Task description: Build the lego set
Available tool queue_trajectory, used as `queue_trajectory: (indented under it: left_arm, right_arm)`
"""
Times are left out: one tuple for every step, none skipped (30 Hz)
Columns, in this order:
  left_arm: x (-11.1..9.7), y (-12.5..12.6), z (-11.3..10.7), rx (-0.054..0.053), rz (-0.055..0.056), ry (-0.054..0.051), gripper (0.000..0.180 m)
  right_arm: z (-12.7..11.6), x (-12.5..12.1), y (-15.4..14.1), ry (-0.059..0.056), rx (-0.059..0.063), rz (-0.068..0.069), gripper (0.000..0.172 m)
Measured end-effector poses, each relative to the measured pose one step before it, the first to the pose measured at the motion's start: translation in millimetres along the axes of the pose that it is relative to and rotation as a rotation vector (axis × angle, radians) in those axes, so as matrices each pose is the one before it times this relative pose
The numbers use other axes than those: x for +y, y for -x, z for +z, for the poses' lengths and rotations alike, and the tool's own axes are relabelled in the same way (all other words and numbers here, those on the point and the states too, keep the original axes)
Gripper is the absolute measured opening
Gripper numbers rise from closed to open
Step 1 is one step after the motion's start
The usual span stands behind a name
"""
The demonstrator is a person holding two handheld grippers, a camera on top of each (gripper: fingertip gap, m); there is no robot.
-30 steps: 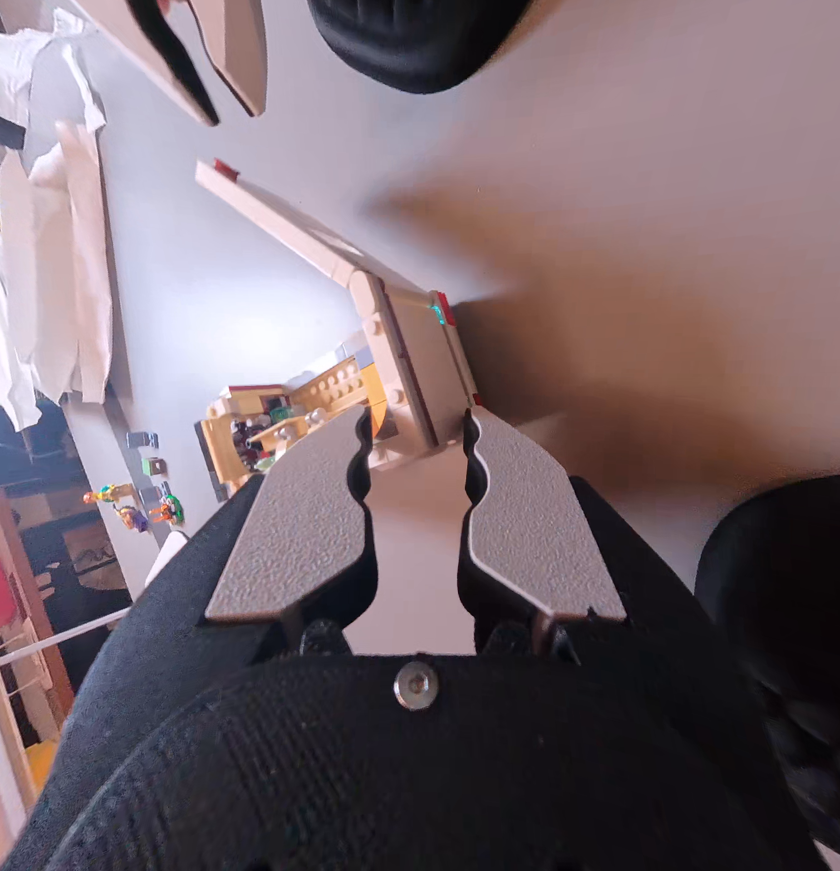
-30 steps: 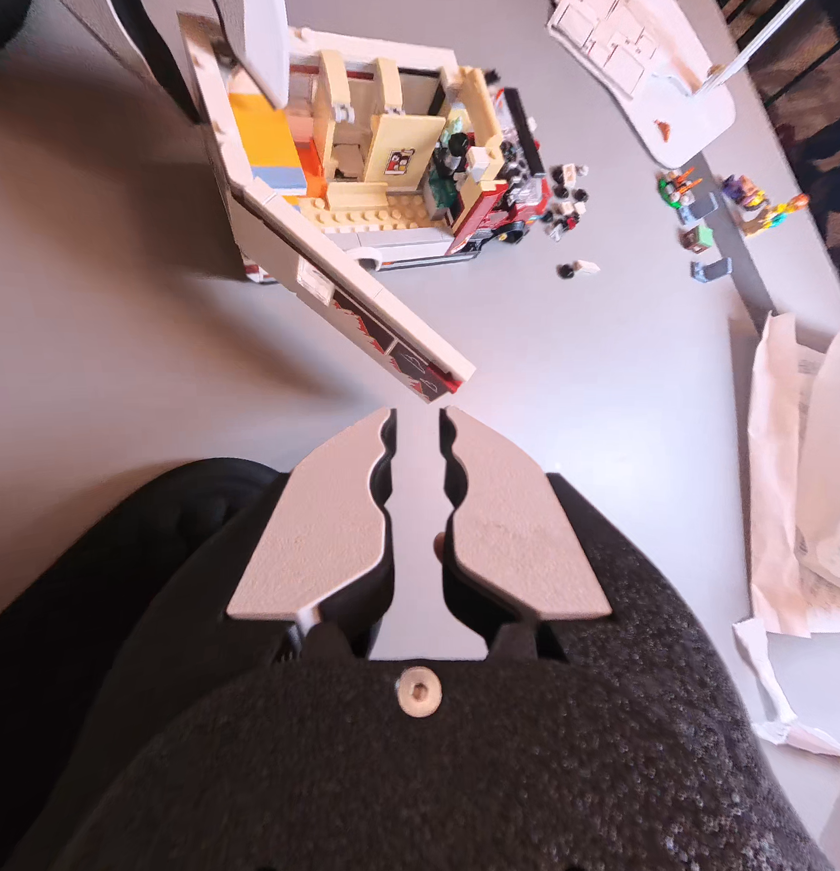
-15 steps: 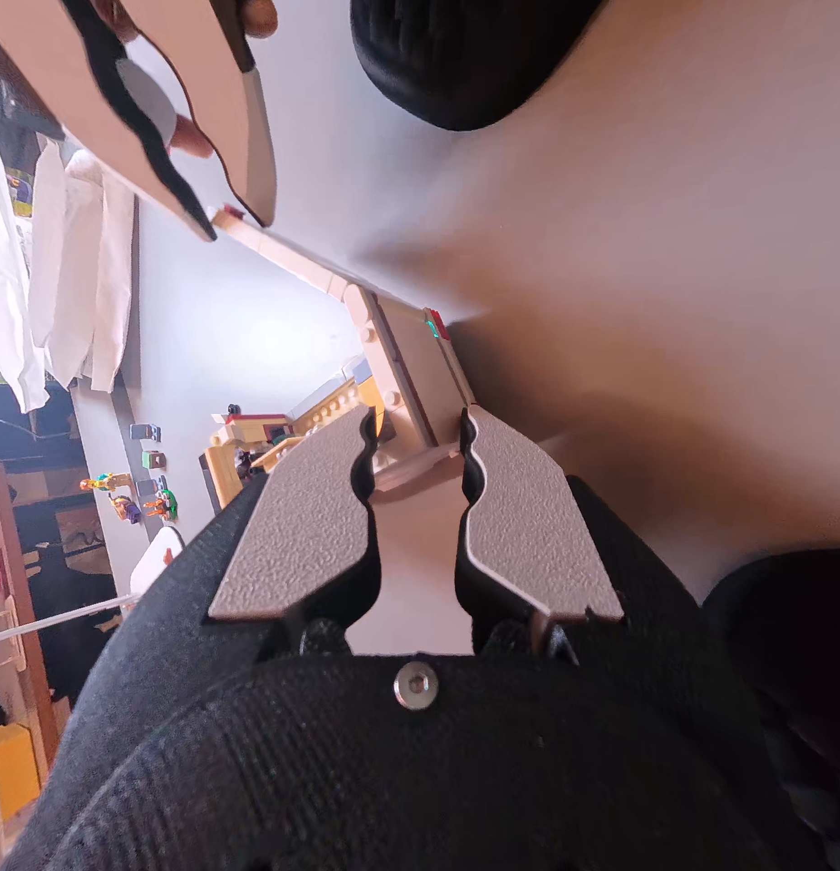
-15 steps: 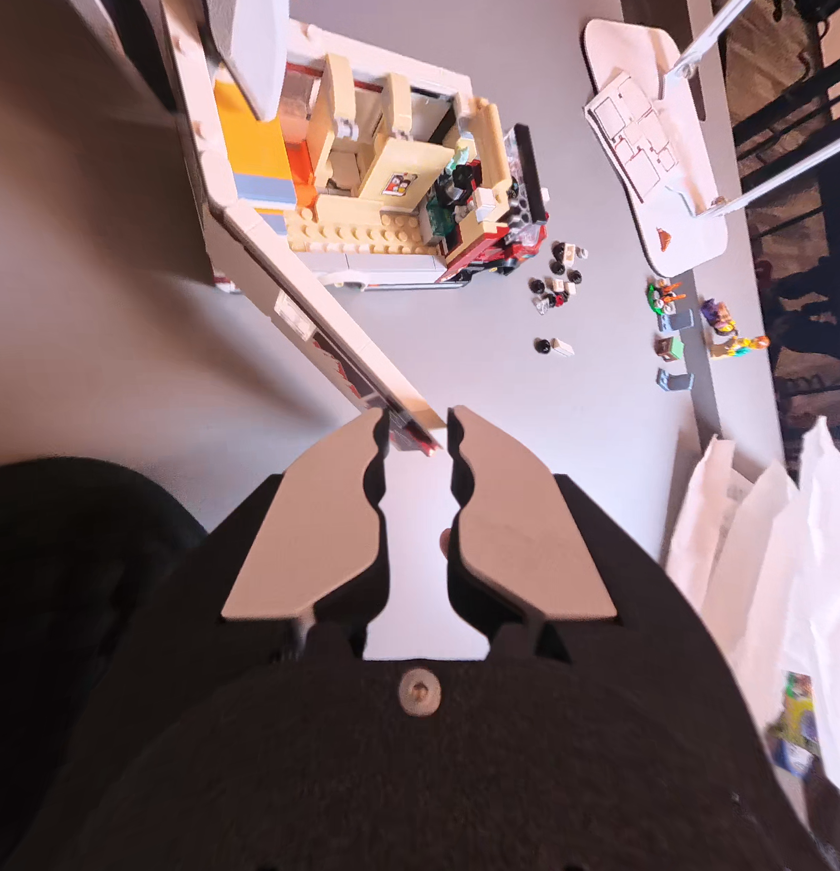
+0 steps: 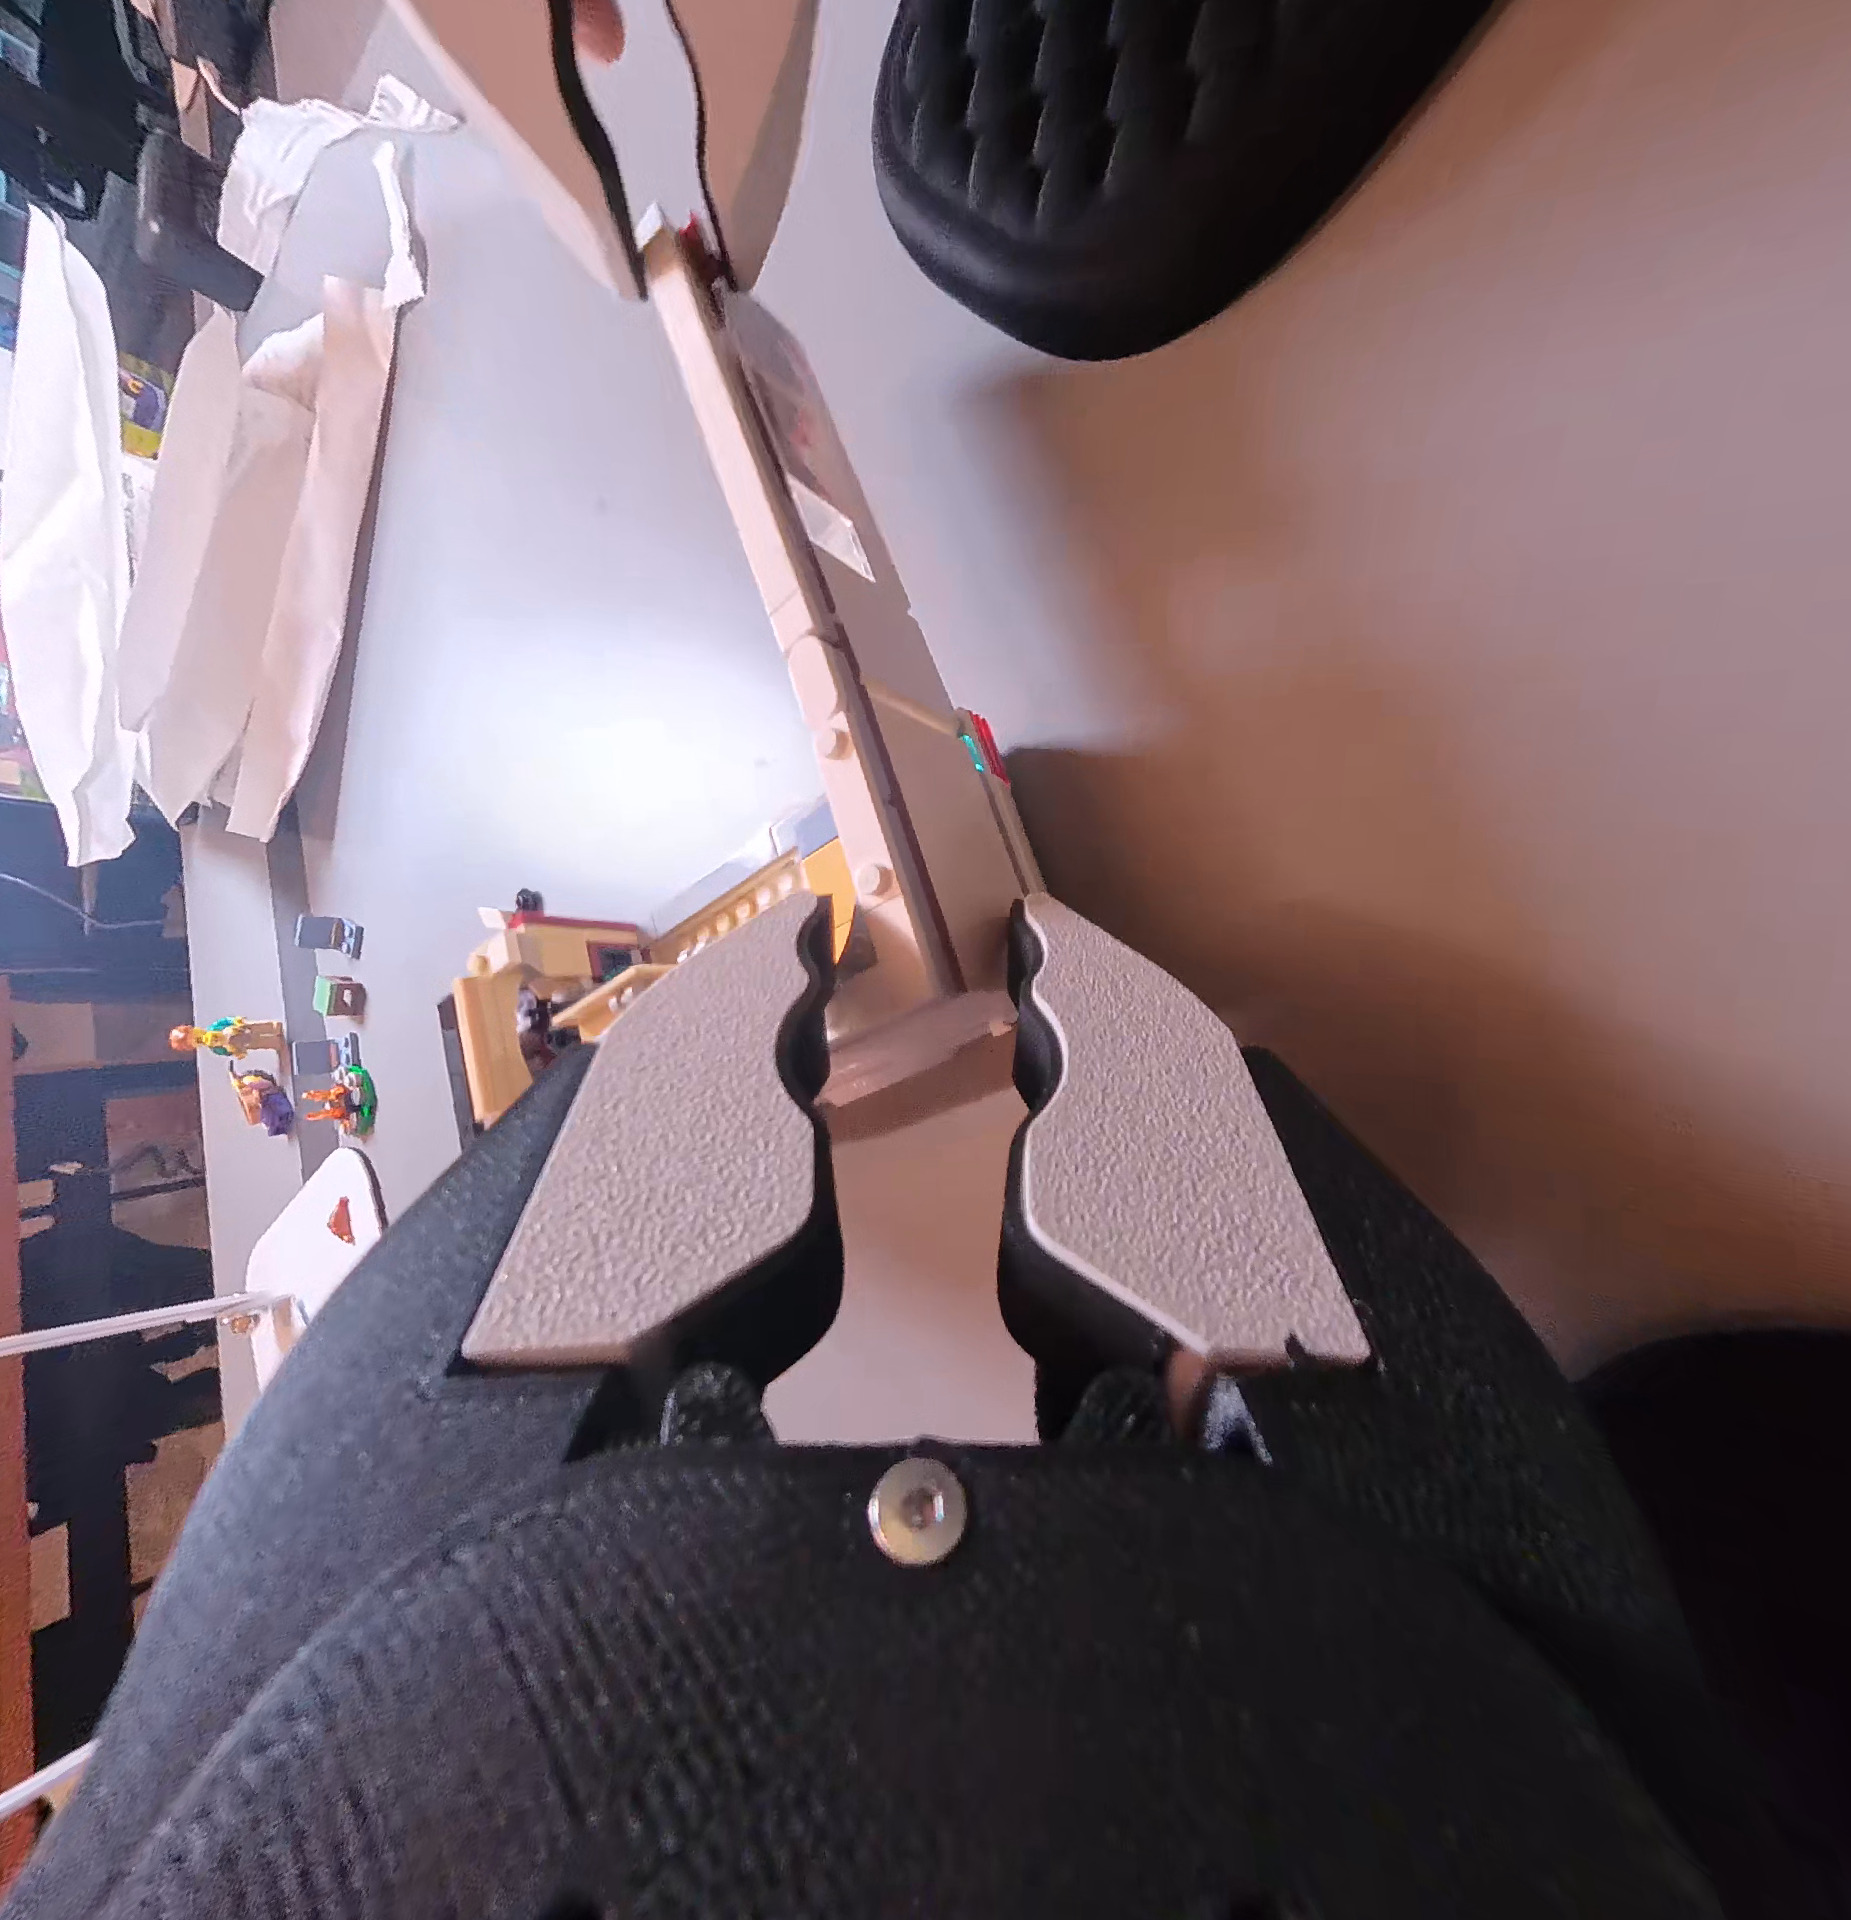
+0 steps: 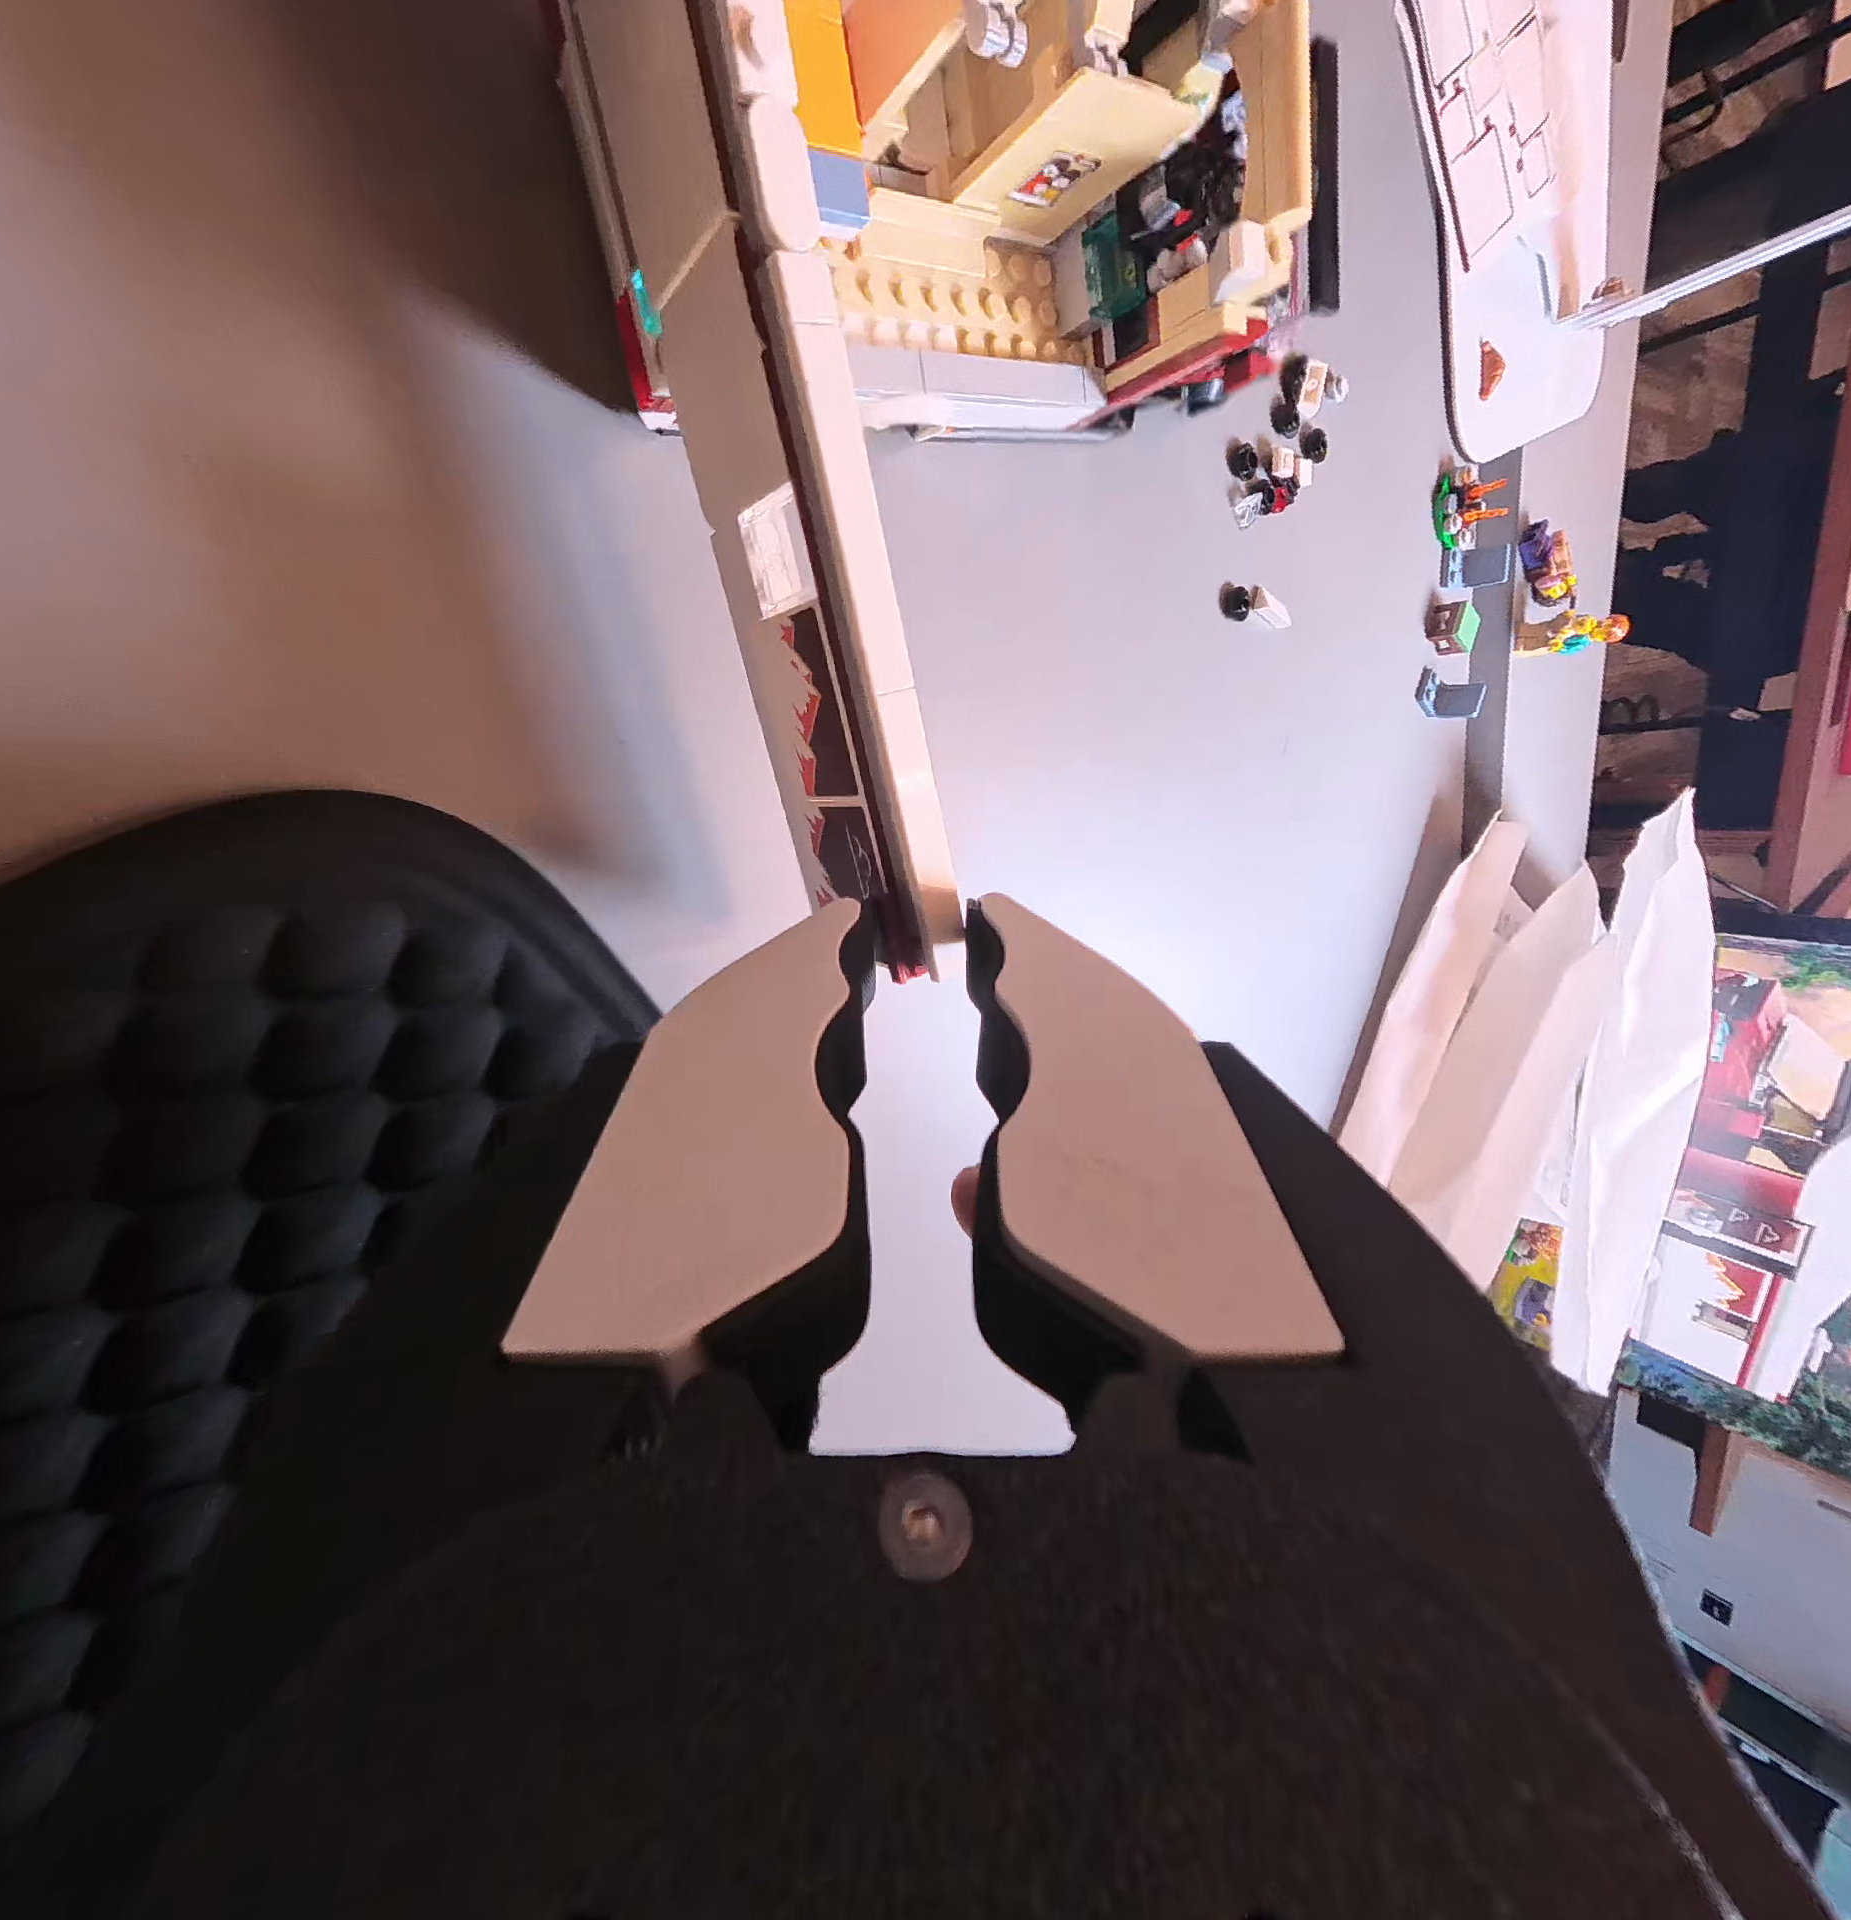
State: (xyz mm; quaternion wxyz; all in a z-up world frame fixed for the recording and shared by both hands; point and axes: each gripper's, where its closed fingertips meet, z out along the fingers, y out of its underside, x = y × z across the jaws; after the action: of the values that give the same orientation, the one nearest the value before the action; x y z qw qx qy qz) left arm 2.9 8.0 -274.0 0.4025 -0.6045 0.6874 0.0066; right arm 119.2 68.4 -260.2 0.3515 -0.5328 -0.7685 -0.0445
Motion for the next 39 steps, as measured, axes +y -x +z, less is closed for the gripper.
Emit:
queue_trajectory:
  left_arm:
    - [-0.95,-0.14,0.38,-0.0017,0.0092,-0.0085,0.032]
    - [-0.69,-0.23,0.19,-0.0007,0.0110,-0.0049,0.031]
    - [-0.52,-0.16,0.25,0.0012,0.0083,-0.0027,0.031]
    - [-0.55,-0.08,0.31,0.0026,0.0038,-0.0036,0.030]
    - [-0.56,-0.12,0.18,0.0023,0.0017,-0.0059,0.030]
    - [-0.40,-0.03,0.16,0.0024,-0.0013,-0.0068,0.030]
    - [-0.10,-0.08,0.02,0.0030,-0.0022,-0.0067,0.030]
    - [-0.18,-0.07,-0.06,0.0018,0.0000,-0.0075,0.030]
    - [-0.21,-0.04,0.04,0.0016,-0.0010,-0.0067,0.030]
    - [-0.08,0.02,0.02,0.0020,-0.0006,-0.0059,0.030]
    - [-0.17,-0.03,-0.08,0.0028,-0.0014,-0.0046,0.030]
    - [-0.05,-0.07,0.03,0.0018,0.0010,-0.0031,0.030]
    - [-0.01,-0.05,-0.01,0.0008,0.0027,-0.0021,0.029]
    - [-0.06,0.10,-0.02,0.0007,0.0027,-0.0023,0.029]
    - [-0.12,-0.05,-0.02,0.0012,0.0014,-0.0040,0.029]
    - [-0.07,-0.04,0.06,0.0016,0.0000,-0.0047,0.029]
    - [-0.12,0.01,-0.08,0.0018,-0.0005,-0.0037,0.029]
    - [-0.01,-0.01,-0.01,0.0018,0.0000,-0.0020,0.029]
    - [-0.09,-0.06,0.05,0.0013,0.0014,-0.0007,0.029]
    - [0.05,0.00,-0.06,0.0013,0.0004,0.0006,0.029]
    - [0.03,0.01,-0.04,0.0010,0.0001,0.0003,0.029]
    - [-0.07,-0.06,0.02,0.0008,0.0006,-0.0011,0.029]
    - [-0.04,0.00,-0.06,0.0010,-0.0001,-0.0020,0.029]
    - [0.01,-0.05,0.00,0.0008,-0.0004,-0.0020,0.029]
    - [-0.05,0.04,-0.02,0.0005,-0.0005,-0.0008,0.029]
    - [0.07,-0.01,-0.01,-0.0006,0.0008,0.0004,0.029]
    - [-0.11,0.00,0.05,-0.0011,-0.0009,0.0013,0.029]
    - [0.02,0.02,-0.03,-0.0007,0.0003,0.0016,0.029]
    - [0.07,0.05,0.03,-0.0003,-0.0010,0.0002,0.029]
    - [-0.03,0.03,-0.03,-0.0007,0.0003,0.0006,0.029]
    - [0.16,0.02,-0.11,-0.0002,0.0011,0.0027,0.029]
    - [0.15,-0.06,-0.05,-0.0002,0.0018,0.0037,0.029]
    - [0.08,-0.01,0.04,-0.0004,0.0010,0.0023,0.029]
    - [-0.02,0.09,0.00,-0.0001,-0.0007,0.0006,0.029]
    - [0.02,-0.05,-0.09,-0.0003,-0.0002,-0.0002,0.029]
    - [0.02,-0.02,0.01,-0.0003,-0.0008,0.0008,0.029]
    - [0.09,0.05,0.02,-0.0009,0.0011,0.0018,0.029]
    - [-0.01,0.00,0.04,-0.0009,0.0014,0.0025,0.029]
    - [0.06,0.02,-0.06,-0.0007,0.0001,0.0019,0.029]
  right_arm:
    - [2.81,0.80,-3.92,0.0019,-0.0081,-0.0081,0.016]
    - [3.32,0.33,-4.14,-0.0020,-0.0139,-0.0096,0.016]
    - [3.47,0.05,-4.58,-0.0024,-0.0165,-0.0084,0.016]
    - [3.99,-0.10,-5.36,0.0007,-0.0137,-0.0095,0.017]
    - [4.27,-0.54,-5.60,0.0018,-0.0110,-0.0157,0.017]
    - [4.11,-1.16,-5.26,0.0013,-0.0112,-0.0201,0.018]
    - [3.93,-1.61,-5.24,0.0031,-0.0110,-0.0208,0.018]
    - [3.81,-1.87,-5.39,0.0057,-0.0092,-0.0202,0.019]
    - [3.65,-2.32,-5.37,0.0040,-0.0071,-0.0213,0.021]
    - [3.75,-2.59,-4.98,0.0022,-0.0064,-0.0214,0.022]
    - [3.77,-3.02,-4.70,-0.0015,-0.0064,-0.0183,0.023]
    - [3.68,-4.05,-3.92,-0.0077,-0.0086,-0.0150,0.023]
    - [3.47,-5.13,-3.51,-0.0145,-0.0103,-0.0117,0.023]
    - [3.39,-4.88,-3.50,-0.0098,-0.0092,-0.0107,0.024]
    - [3.33,-4.07,-3.68,-0.0023,-0.0060,-0.0162,0.024]
    - [3.16,-4.17,-3.67,-0.0025,-0.0039,-0.0183,0.024]
    - [2.96,-4.60,-3.64,-0.0038,-0.0030,-0.0153,0.025]
    - [2.69,-4.41,-2.99,-0.0025,-0.0051,-0.0133,0.025]
    - [2.28,-4.89,-2.71,-0.0044,-0.0024,-0.0168,0.025]
    - [1.65,-5.44,-2.39,-0.0075,0.0007,-0.0204,0.025]
    - [1.25,-5.71,-1.75,-0.0088,0.0007,-0.0197,0.025]
    - [1.02,-6.17,-1.41,-0.0107,0.0015,-0.0192,0.025]
    - [0.75,-6.42,-1.26,-0.0133,0.0011,-0.0167,0.025]
    - [0.75,-6.38,-0.57,-0.0139,-0.0023,-0.0114,0.025]
    - [0.67,-6.07,0.65,-0.0131,-0.0100,-0.0057,0.025]
    - [0.63,-3.40,0.37,0.0011,-0.0062,-0.0076,0.025]
    - [0.94,0.21,-0.49,0.0146,0.0043,-0.0155,0.027]
    - [-0.07,-0.15,-0.28,0.0005,0.0056,-0.0084,0.027]
    - [-0.98,-0.15,0.23,-0.0074,0.0014,0.0053,0.027]
    - [-2.13,-0.47,-0.15,-0.0136,0.0034,0.0137,0.027]
    - [-3.54,-1.00,-0.45,-0.0171,0.0064,0.0089,0.027]
    - [-4.42,-0.57,0.14,-0.0092,0.0032,-0.0050,0.027]
    - [-4.41,-0.70,2.03,-0.0028,-0.0056,-0.0199,0.027]
    - [-3.94,-1.84,3.66,-0.0030,-0.0152,-0.0265,0.029]
    - [-2.70,-2.71,5.24,-0.0013,-0.0267,-0.0279,0.030]
    - [-1.17,-2.15,5.78,0.0089,-0.0321,-0.0299,0.033]
    - [0.48,-0.92,6.03,0.0207,-0.0343,-0.0386,0.037]
    - [1.71,0.25,5.63,0.0274,-0.0334,-0.0481,0.040]
    - [2.34,0.72,2.37,0.0297,-0.0157,-0.0554,0.044]
